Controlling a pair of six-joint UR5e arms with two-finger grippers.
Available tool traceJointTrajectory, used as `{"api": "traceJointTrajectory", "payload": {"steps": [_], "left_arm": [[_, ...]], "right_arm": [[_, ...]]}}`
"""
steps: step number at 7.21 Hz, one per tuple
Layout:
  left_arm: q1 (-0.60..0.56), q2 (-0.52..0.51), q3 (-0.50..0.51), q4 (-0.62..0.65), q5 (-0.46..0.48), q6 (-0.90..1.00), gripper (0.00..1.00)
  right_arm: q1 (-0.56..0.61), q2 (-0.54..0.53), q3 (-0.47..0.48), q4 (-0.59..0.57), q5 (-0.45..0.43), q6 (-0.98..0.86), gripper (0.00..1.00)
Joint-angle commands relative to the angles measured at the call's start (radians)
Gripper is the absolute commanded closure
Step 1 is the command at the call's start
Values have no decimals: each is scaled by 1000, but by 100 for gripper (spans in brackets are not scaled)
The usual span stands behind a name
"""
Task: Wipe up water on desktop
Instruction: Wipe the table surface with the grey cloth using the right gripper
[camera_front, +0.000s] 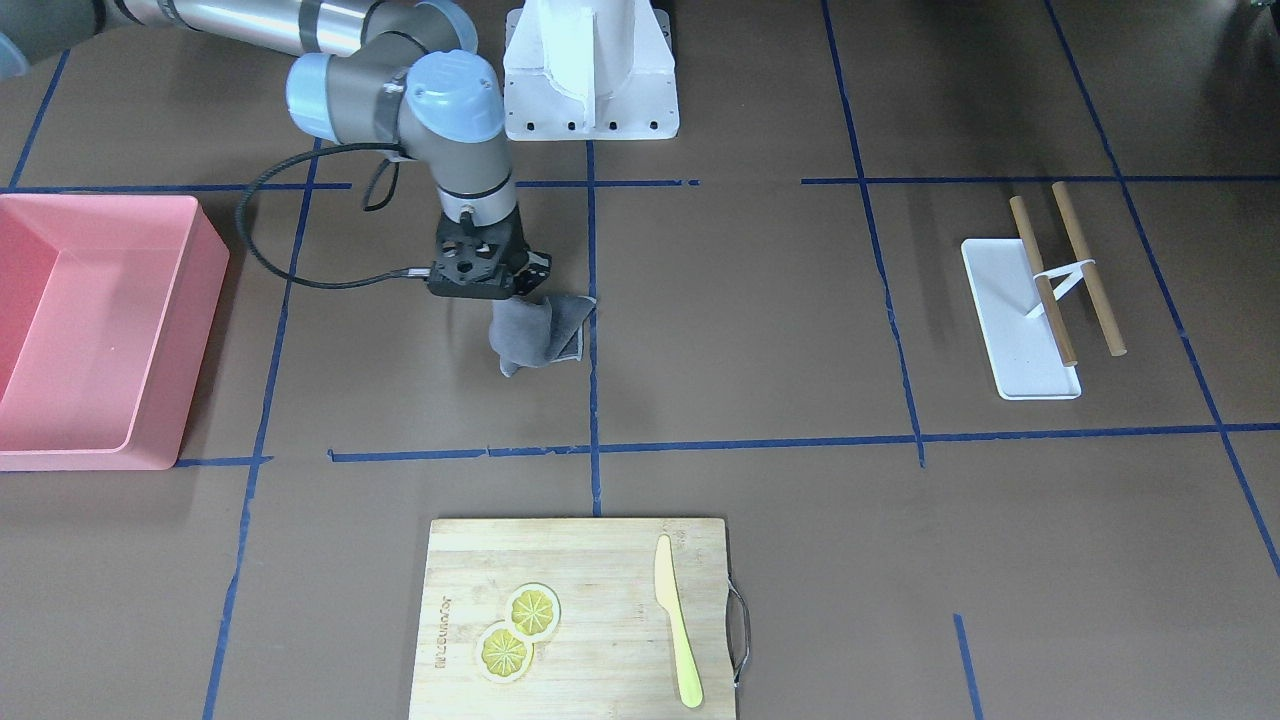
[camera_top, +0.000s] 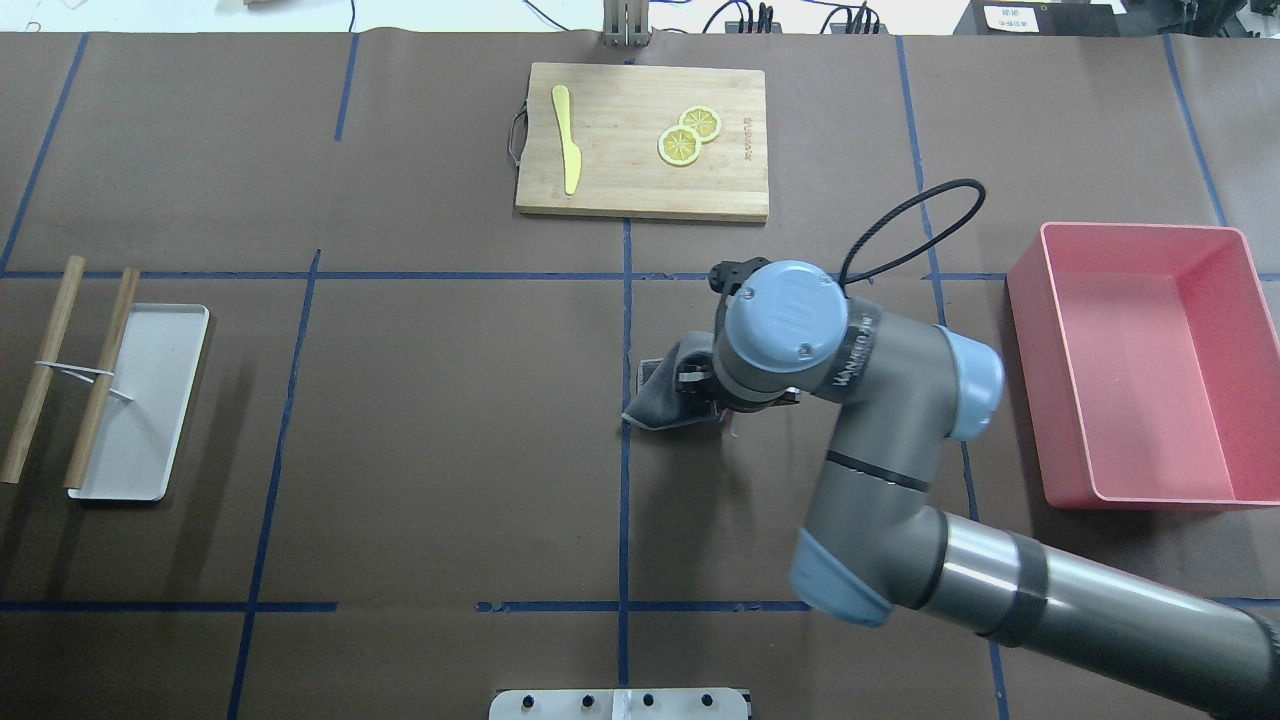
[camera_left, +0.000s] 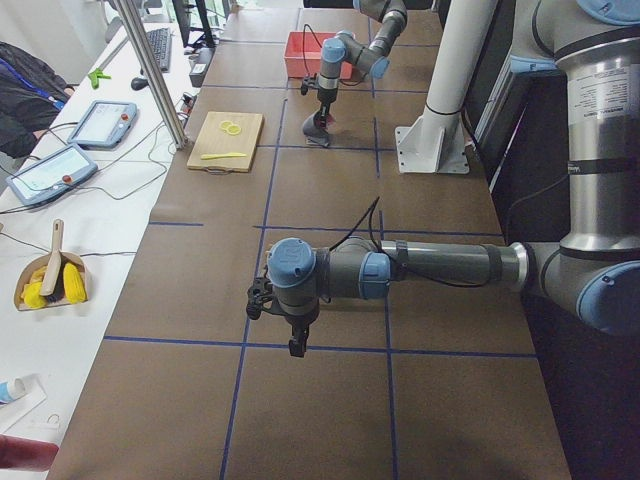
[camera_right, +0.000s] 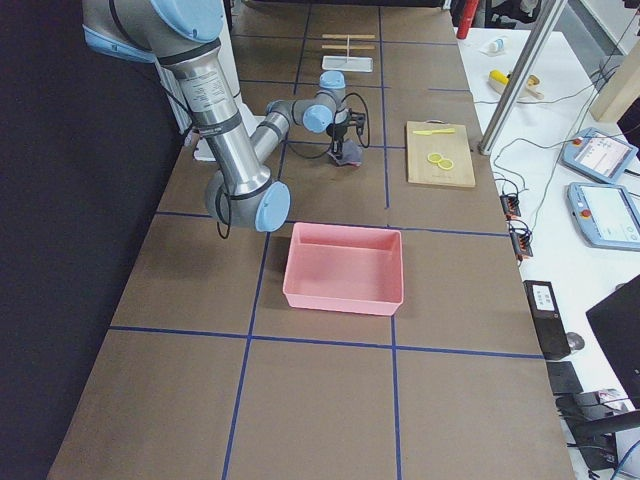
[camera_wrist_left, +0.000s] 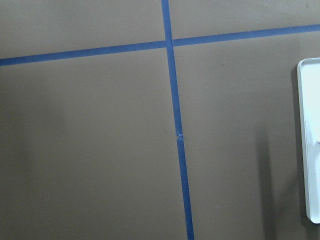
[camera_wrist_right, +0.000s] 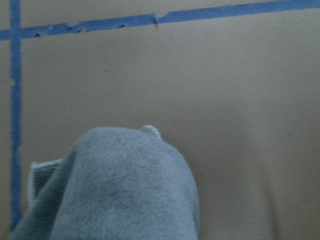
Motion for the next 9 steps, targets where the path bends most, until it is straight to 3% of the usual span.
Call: {"api": "traceJointTrajectory", "payload": {"steps": [1, 3, 5, 7, 9], "left_arm": [[0, 0, -2, 0, 0, -1, 0], [0, 0, -3, 0, 0, -1, 0], [0, 0, -2, 0, 0, -1, 0], [0, 0, 0, 0, 0, -1, 0], [0, 3, 0, 0, 5, -132, 0]], "right_arm": [[79, -210, 138, -7, 45, -162, 100], [141, -377, 217, -7, 56, -287, 100], [146, -387, 222, -7, 48, -295, 100], [110, -273, 168, -10, 48, -201, 100], [58, -57, 28, -10, 47, -56, 100]]}}
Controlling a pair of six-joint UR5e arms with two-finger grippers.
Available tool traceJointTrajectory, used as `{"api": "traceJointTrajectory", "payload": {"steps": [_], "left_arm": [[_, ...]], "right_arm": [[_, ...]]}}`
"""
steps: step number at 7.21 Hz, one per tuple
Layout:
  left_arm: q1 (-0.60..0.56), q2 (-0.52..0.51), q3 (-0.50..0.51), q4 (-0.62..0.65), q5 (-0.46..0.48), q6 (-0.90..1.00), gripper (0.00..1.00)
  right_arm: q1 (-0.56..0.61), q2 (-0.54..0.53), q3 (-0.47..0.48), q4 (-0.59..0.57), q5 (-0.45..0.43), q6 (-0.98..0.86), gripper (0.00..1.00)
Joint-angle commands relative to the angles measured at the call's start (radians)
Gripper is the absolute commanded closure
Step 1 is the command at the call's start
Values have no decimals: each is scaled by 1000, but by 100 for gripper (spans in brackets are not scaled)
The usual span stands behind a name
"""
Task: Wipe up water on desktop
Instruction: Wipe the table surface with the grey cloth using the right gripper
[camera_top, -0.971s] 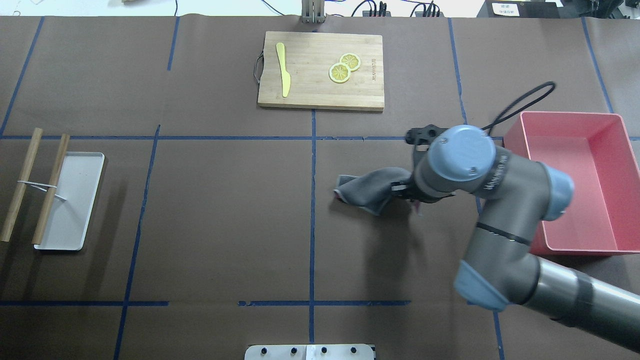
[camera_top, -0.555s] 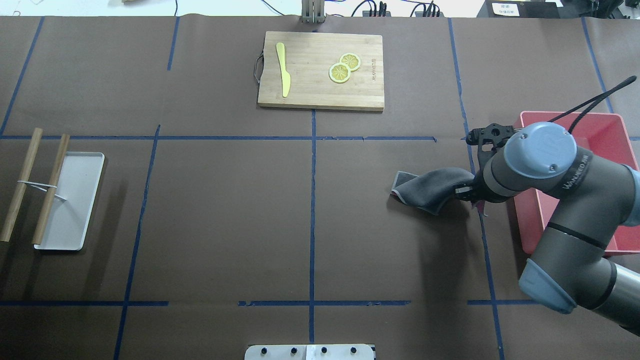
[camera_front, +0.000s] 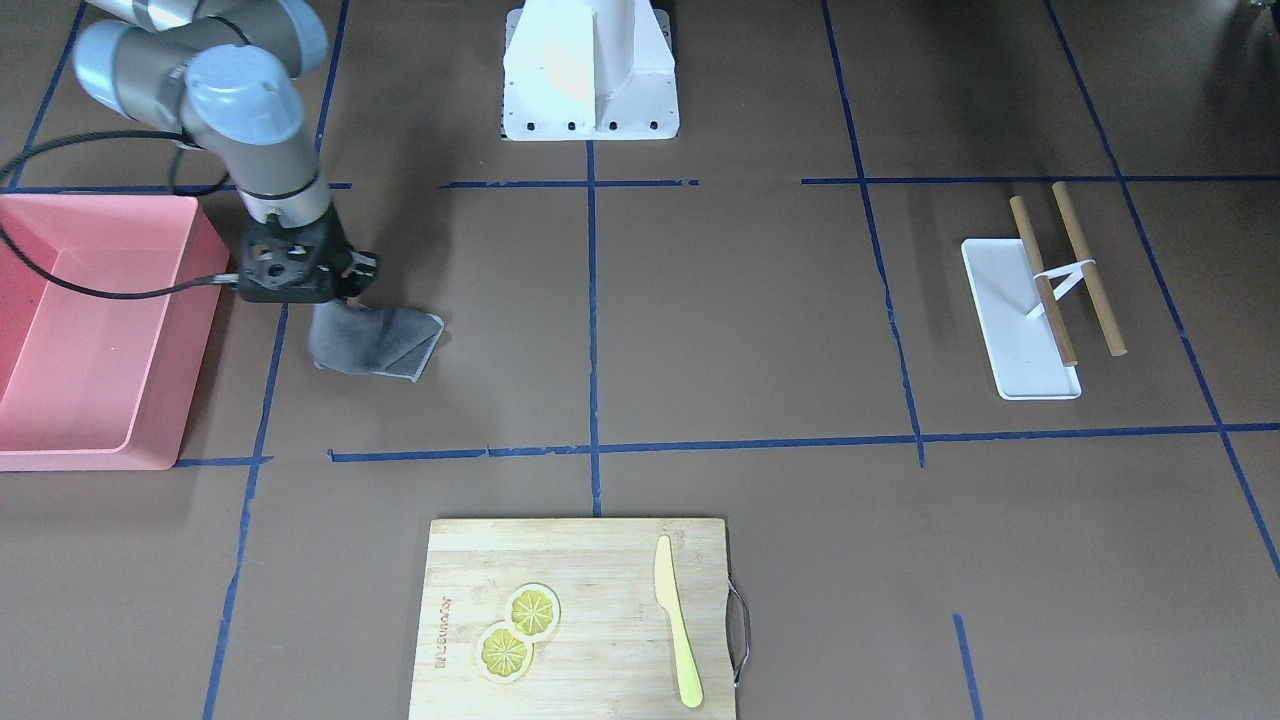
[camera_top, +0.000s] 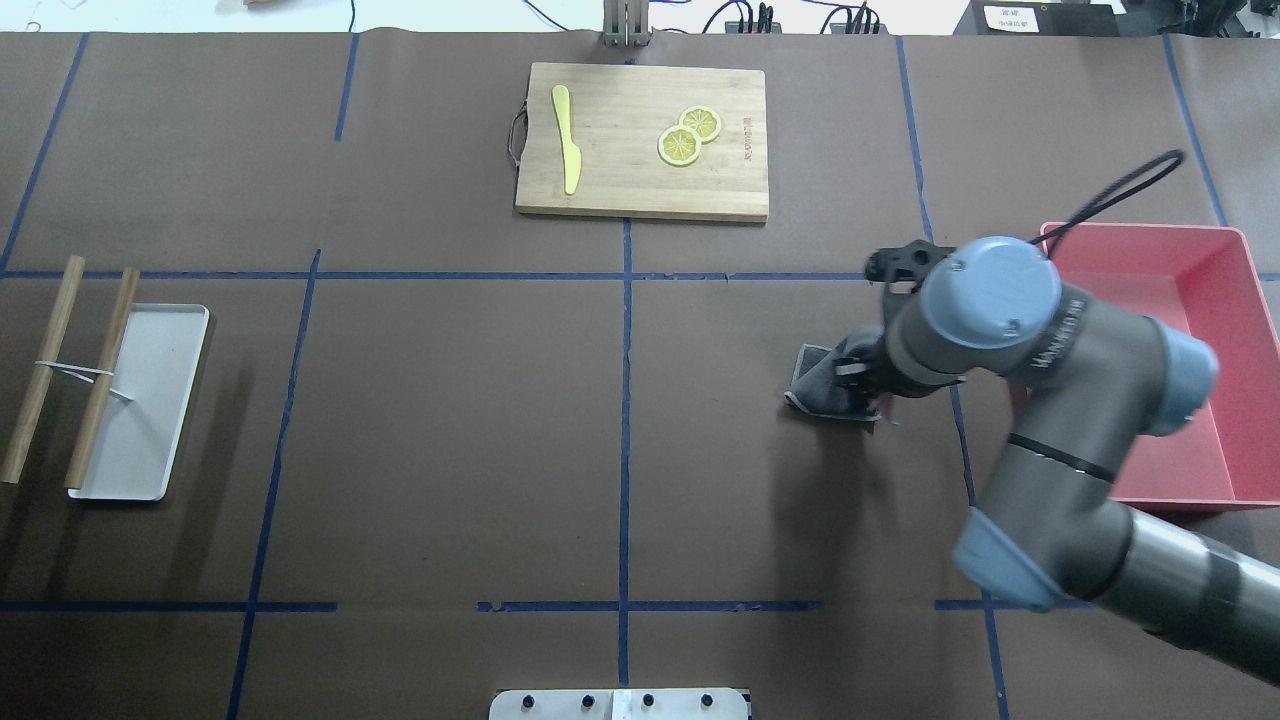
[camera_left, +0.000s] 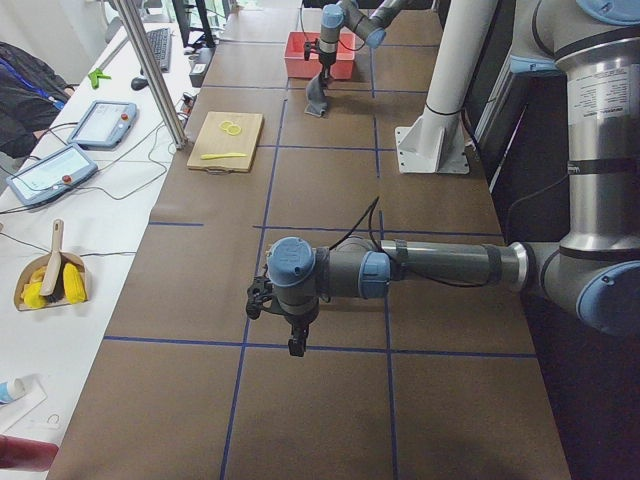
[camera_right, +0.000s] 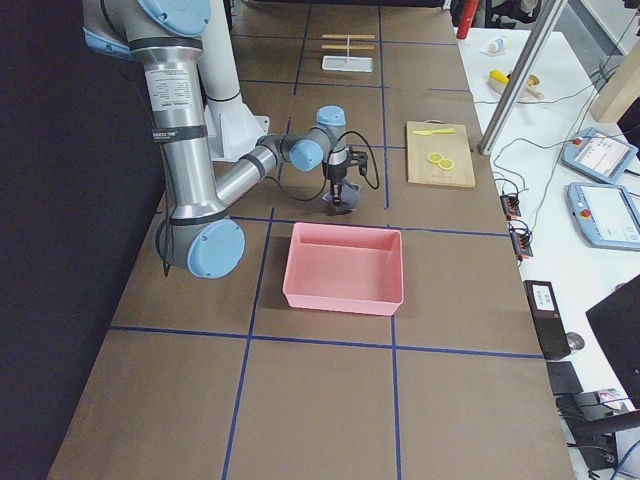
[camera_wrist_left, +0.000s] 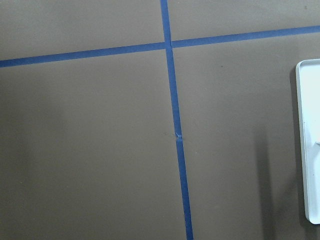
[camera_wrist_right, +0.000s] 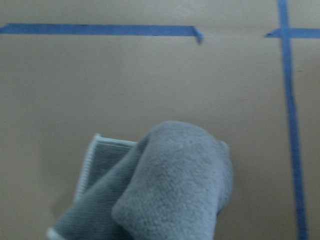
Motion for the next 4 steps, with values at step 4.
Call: {"api": "traceJointTrajectory", "payload": {"steps": [4], "left_arm": [[1, 7, -1, -2, 5, -87, 0]], "right_arm": [[-36, 248, -122, -2, 1, 176, 100]]}}
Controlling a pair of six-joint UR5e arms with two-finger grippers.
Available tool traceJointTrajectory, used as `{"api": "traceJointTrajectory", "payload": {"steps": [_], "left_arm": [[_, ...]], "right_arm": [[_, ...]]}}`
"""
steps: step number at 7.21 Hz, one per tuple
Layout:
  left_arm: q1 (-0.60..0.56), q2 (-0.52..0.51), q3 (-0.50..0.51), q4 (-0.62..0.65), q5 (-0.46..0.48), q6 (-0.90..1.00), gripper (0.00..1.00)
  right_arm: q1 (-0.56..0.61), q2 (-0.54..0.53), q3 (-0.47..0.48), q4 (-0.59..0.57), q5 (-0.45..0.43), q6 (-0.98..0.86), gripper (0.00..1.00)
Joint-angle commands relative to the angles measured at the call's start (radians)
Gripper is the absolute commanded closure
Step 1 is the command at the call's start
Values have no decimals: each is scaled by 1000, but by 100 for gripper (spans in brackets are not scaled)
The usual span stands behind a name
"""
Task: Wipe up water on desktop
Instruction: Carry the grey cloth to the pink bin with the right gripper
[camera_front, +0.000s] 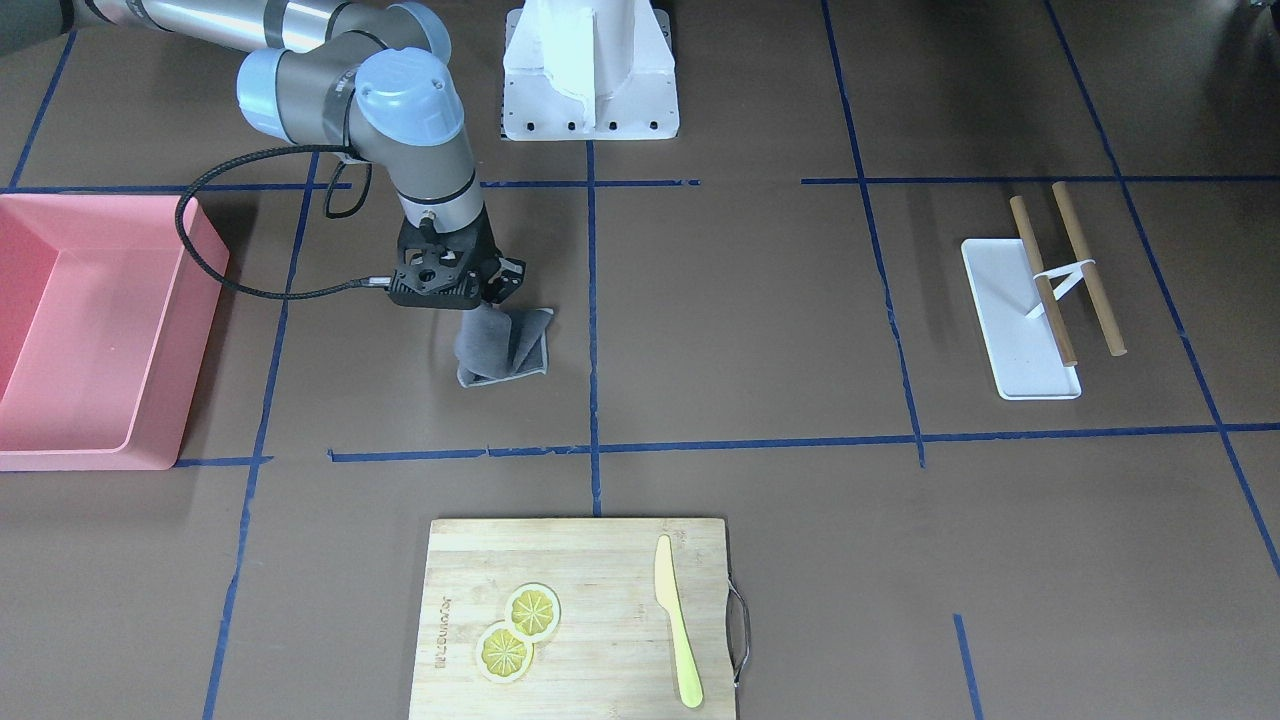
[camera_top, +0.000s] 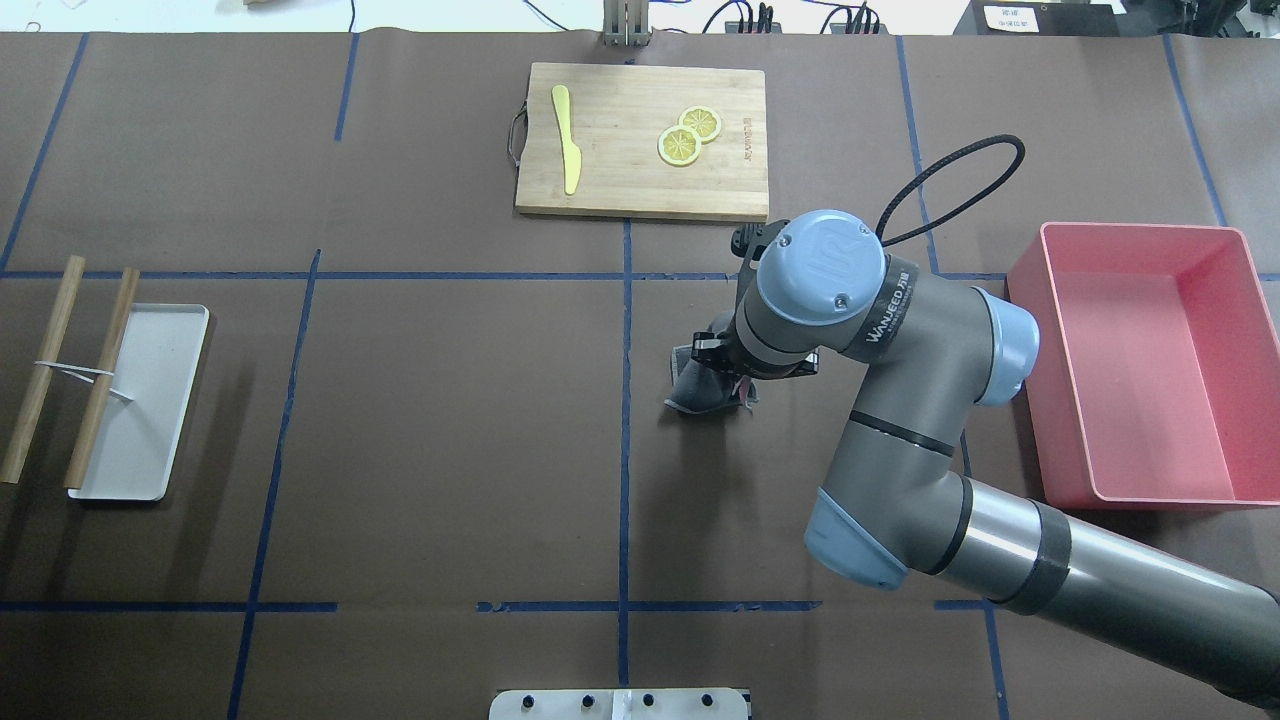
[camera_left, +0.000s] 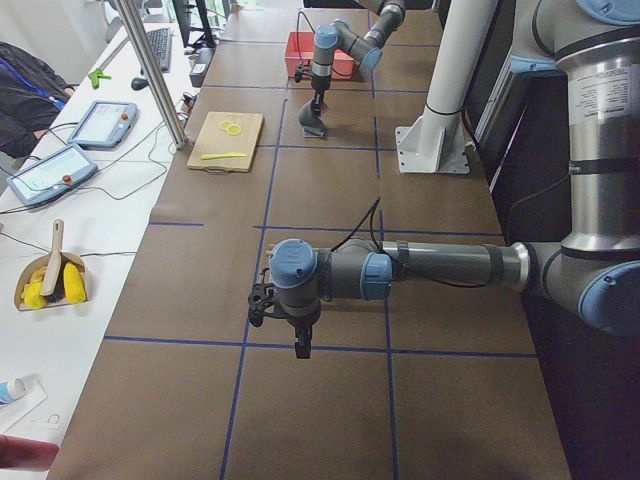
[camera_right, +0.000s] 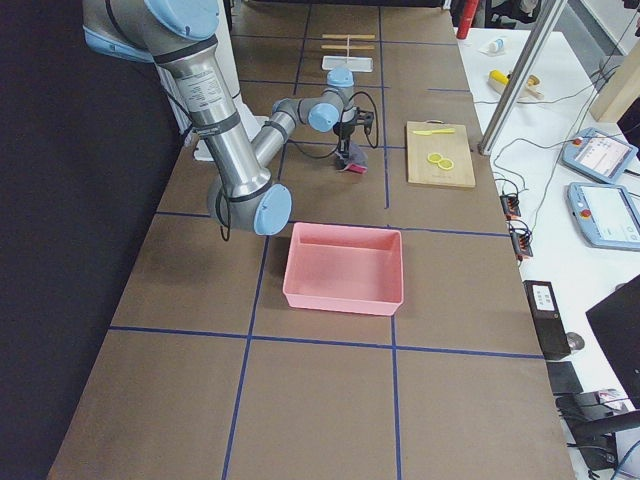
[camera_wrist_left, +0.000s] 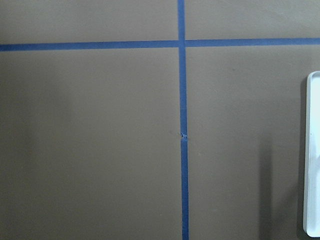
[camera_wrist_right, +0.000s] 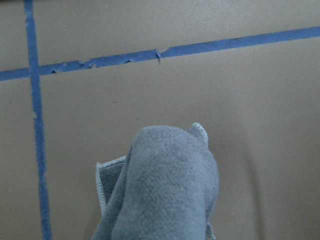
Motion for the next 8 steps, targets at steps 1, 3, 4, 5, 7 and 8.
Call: {"api": "traceJointTrajectory", "payload": {"steps": [1, 3, 4, 5, 7, 8], "left_arm": [[0, -1, 0, -1, -1, -3, 0], [0, -1, 0, -1, -1, 0, 0], [0, -1, 0, 1, -2, 0, 0], [0, -1, -2, 4, -1, 1, 0], [2, -3, -2, 2, 1, 16, 0], [2, -4, -3, 2, -1, 17, 0]], "right_arm": [[34, 9, 16, -32, 5, 2, 100], [127, -20, 156, -203, 100, -122, 100], [182, -69, 254, -292, 131, -226, 100], [268, -95, 301, -357, 178, -379, 100], [467, -192, 316, -394, 308, -657, 100], [558, -285, 335, -394, 329, -816, 100]]}}
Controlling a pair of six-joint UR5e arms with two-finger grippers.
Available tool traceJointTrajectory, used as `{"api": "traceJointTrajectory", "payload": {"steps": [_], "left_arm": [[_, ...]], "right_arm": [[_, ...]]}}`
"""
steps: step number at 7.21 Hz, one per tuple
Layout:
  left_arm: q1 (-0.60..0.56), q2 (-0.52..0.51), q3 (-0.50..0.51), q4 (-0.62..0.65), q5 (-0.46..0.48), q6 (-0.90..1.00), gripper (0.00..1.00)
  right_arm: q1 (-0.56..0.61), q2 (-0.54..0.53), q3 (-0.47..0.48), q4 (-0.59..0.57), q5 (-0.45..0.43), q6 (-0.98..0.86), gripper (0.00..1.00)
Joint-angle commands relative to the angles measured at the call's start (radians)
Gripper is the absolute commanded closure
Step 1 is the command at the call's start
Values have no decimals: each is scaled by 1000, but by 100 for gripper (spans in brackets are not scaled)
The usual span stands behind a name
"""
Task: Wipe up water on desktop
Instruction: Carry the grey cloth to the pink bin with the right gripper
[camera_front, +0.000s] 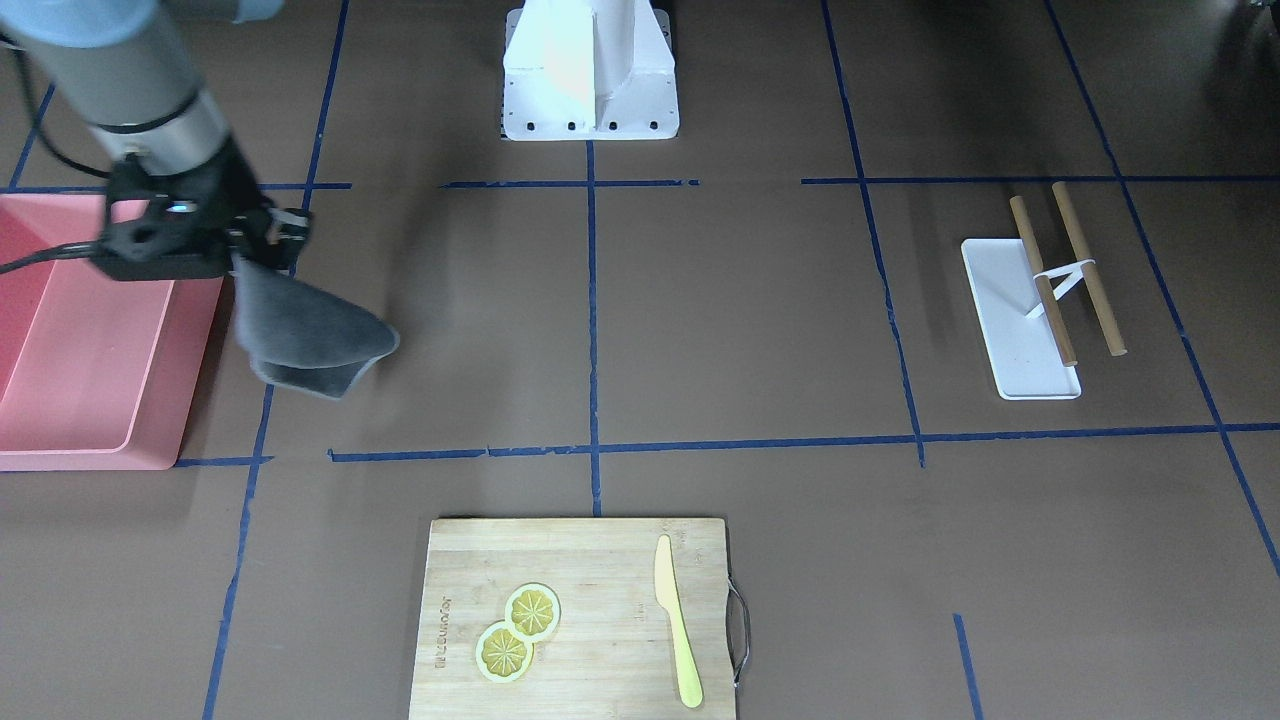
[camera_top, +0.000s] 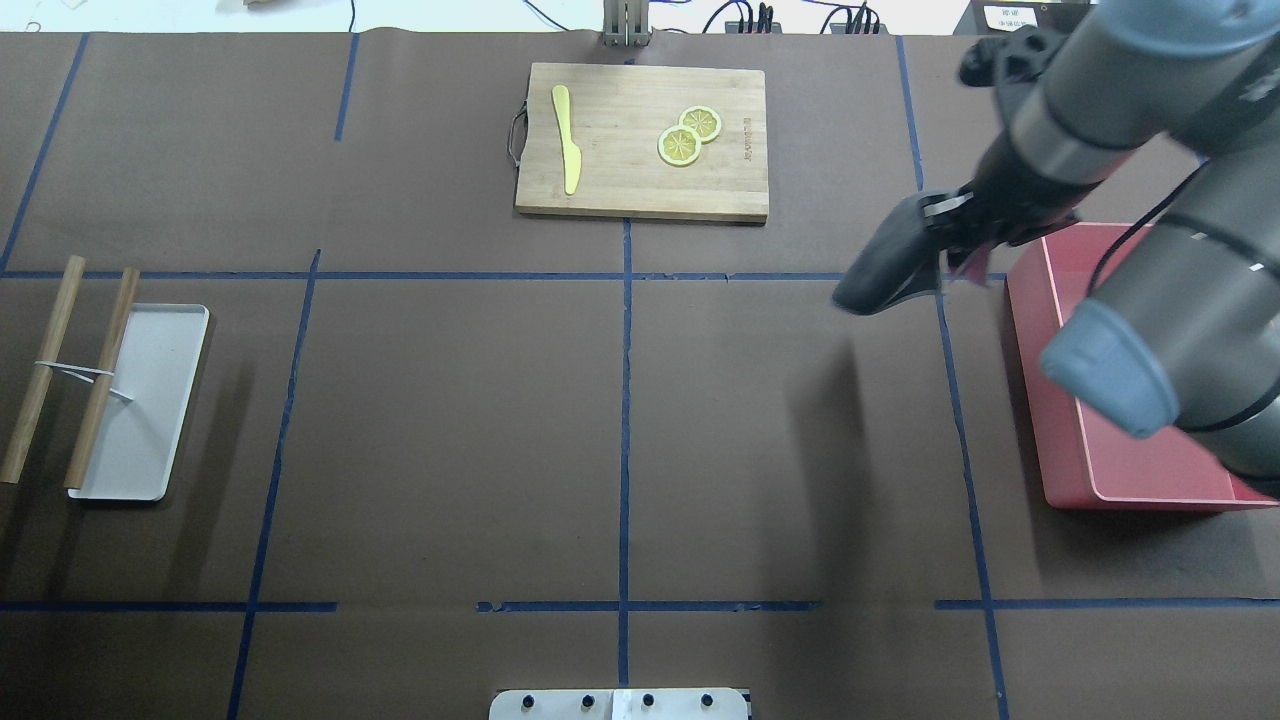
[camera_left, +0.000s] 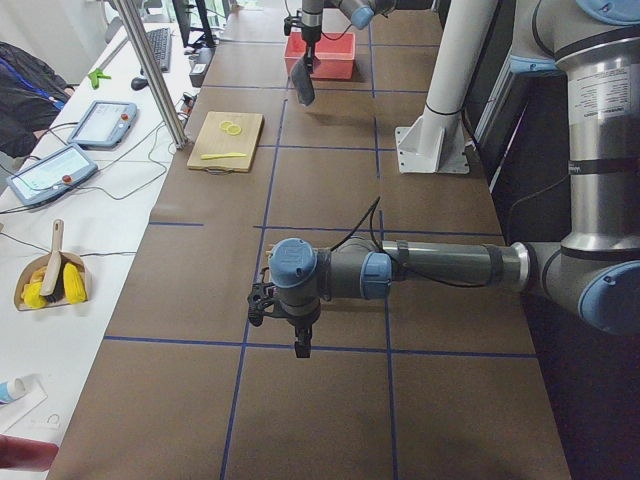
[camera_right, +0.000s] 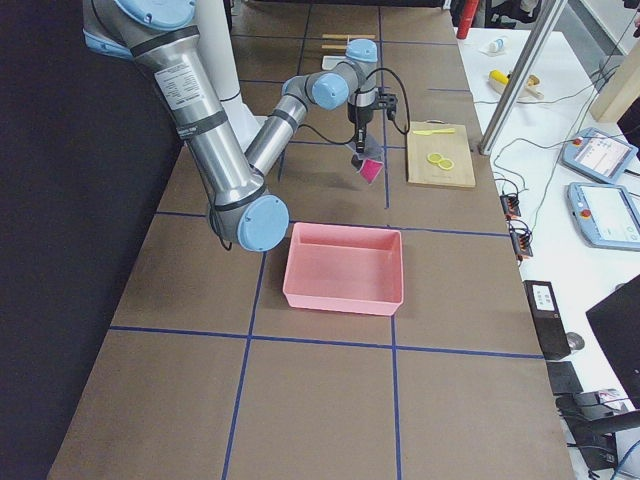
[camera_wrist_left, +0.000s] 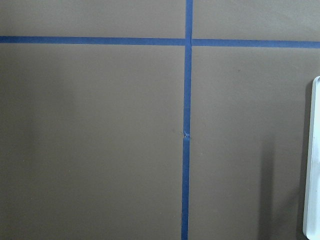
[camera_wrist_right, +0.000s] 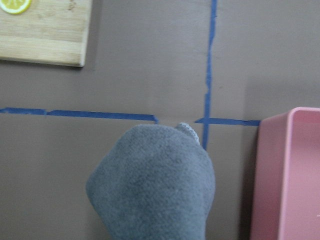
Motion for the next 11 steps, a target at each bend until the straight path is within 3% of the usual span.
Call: {"api": "traceJointTrajectory", "payload": {"steps": [1, 4, 9, 10, 11], "left_arm": [[0, -1, -3, 0, -1, 3, 0], [0, 0, -10, 0, -3, 3, 0], [0, 0, -7, 0, -4, 3, 0], [0, 0, -7, 0, -4, 3, 0], [0, 0, -4, 0, -4, 3, 0]], "right_arm": [[195, -172, 40, -9, 56, -314, 100], [376, -393, 36, -2, 78, -690, 100], [366, -392, 33, 59, 139, -529, 100], [366, -392, 33, 61, 138, -533, 91], [366, -392, 33, 61, 141, -539, 14]]}}
